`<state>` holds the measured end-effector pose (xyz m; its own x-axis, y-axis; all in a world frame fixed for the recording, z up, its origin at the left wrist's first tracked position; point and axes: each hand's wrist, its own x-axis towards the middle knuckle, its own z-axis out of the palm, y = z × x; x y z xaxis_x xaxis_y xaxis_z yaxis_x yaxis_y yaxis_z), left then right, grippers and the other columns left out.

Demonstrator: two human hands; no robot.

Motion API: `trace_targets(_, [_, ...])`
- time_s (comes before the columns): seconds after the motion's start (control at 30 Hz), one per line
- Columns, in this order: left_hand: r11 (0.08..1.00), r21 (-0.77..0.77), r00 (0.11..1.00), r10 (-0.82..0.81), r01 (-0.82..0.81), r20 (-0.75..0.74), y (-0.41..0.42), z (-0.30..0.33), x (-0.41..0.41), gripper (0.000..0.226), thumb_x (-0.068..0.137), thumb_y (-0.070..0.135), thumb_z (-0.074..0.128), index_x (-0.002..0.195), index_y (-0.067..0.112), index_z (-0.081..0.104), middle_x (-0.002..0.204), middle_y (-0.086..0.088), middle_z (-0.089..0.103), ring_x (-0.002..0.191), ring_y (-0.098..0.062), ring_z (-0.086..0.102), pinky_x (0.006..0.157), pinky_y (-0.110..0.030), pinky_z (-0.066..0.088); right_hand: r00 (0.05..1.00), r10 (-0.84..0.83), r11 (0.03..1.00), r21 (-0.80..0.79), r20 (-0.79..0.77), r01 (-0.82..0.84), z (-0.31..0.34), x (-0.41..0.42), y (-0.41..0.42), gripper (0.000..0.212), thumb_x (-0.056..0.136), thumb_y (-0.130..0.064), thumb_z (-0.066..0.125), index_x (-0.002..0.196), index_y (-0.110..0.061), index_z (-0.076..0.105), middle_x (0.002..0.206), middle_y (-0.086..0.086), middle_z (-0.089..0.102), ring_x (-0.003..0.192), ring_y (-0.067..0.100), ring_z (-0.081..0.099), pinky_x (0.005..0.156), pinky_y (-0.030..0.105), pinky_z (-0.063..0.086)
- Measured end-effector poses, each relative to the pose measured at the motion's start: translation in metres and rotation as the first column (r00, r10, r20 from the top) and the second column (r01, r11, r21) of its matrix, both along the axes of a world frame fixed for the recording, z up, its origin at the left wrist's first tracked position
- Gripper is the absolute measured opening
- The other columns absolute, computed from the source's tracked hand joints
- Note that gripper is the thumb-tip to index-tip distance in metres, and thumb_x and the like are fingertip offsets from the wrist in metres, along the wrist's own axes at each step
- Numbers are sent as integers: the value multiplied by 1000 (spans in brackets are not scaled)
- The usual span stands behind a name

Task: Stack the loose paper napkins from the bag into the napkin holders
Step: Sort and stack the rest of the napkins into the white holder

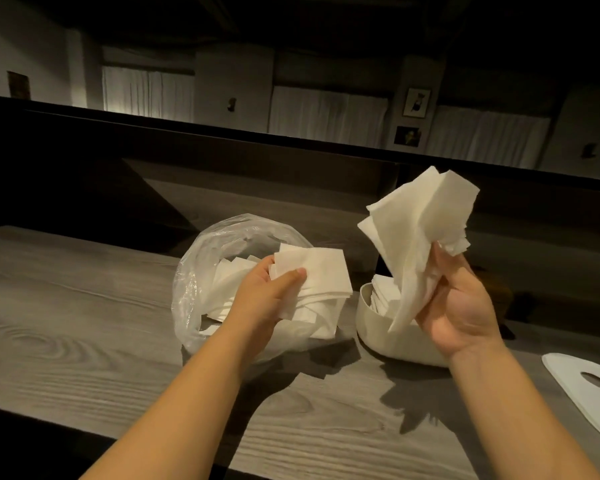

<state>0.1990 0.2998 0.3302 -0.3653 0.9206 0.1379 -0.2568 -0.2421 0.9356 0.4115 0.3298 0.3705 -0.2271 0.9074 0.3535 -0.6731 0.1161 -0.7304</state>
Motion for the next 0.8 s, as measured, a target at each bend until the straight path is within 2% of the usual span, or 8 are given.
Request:
trace_targets(0.13, [967, 17, 943, 251, -253, -220, 1, -2, -29, 27, 92, 21, 66, 118, 22, 60, 109, 0, 67, 98, -23, 66, 83, -42, 59, 988, 117, 993, -29, 96, -115, -7, -12, -5, 41, 79, -24, 58, 119, -25, 64, 105, 1, 74, 91, 21, 73, 74, 42, 61])
trace_targets(0.27, [849, 77, 604, 433, -523, -669, 4, -11, -46, 23, 93, 12, 56, 115, 17, 57, 103, -1, 62, 86, -15, 57, 68, -26, 44, 963, 82, 994, -97, 256, -59, -18, -25, -4, 33, 90, -15, 59, 121, -24, 63, 104, 4, 75, 86, 21, 74, 71, 42, 57])
trace_targets(0.37, [804, 34, 501, 402, -593, -767, 6, -13, -47, 51, 90, 6, 60, 137, 19, 44, 135, -6, 50, 120, -26, 49, 96, -36, 43, 939, 40, 994, -112, 342, -1, -23, -31, -5, 23, 95, -15, 58, 112, -28, 66, 97, 0, 76, 85, 21, 73, 74, 43, 55])
trace_targets(0.47, [697, 445, 271, 663, -562, -698, 1, -8, -34, 36, 91, 22, 62, 125, 20, 53, 126, 4, 50, 121, -20, 42, 104, -40, 40, 937, 7, 993, -115, 349, 35, -25, -36, -8, 21, 94, -18, 60, 109, -31, 66, 98, -1, 76, 96, 24, 69, 84, 47, 54])
trace_targets(0.53, [755, 493, 550, 654, -431, -520, -4, -5, -17, 18, 97, 37, 55, 100, 21, 62, 100, 12, 61, 99, -11, 55, 89, -34, 48, 948, -8, 992, -118, 318, 48, -24, -38, -10, 21, 93, -20, 60, 110, -31, 66, 102, -1, 76, 98, 24, 69, 84, 47, 54])
trace_targets(0.6, [975, 207, 954, 139, -84, -266, -14, 5, 6, 50, 94, 57, 45, 101, 12, 67, 96, -5, 72, 92, -17, 65, 84, -36, 53, 958, 12, 994, -111, 287, 21, -23, -38, -11, 22, 94, -20, 58, 113, -30, 65, 104, 0, 75, 97, 23, 70, 83, 47, 54])
trace_targets(0.67, [973, -6, 973, -231, 231, 0, -21, 12, 17, 74, 75, 72, 43, 115, 14, 65, 105, -13, 74, 97, -24, 71, 87, -38, 56, 929, 21, 998, -70, 369, 6, -21, -37, -11, 22, 95, -21, 58, 113, -30, 65, 104, -1, 75, 97, 22, 71, 85, 47, 55])
trace_targets(0.8, [949, 13, 917, -309, 316, 251, -25, 12, 18, 55, 68, 54, 64, 112, 23, 59, 102, -10, 71, 97, -28, 68, 79, -38, 60, 745, -114, 993, 48, 658, 110, -23, -38, -9, 11, 94, -29, 62, 104, -35, 64, 104, -5, 71, 97, 21, 66, 85, 44, 56])
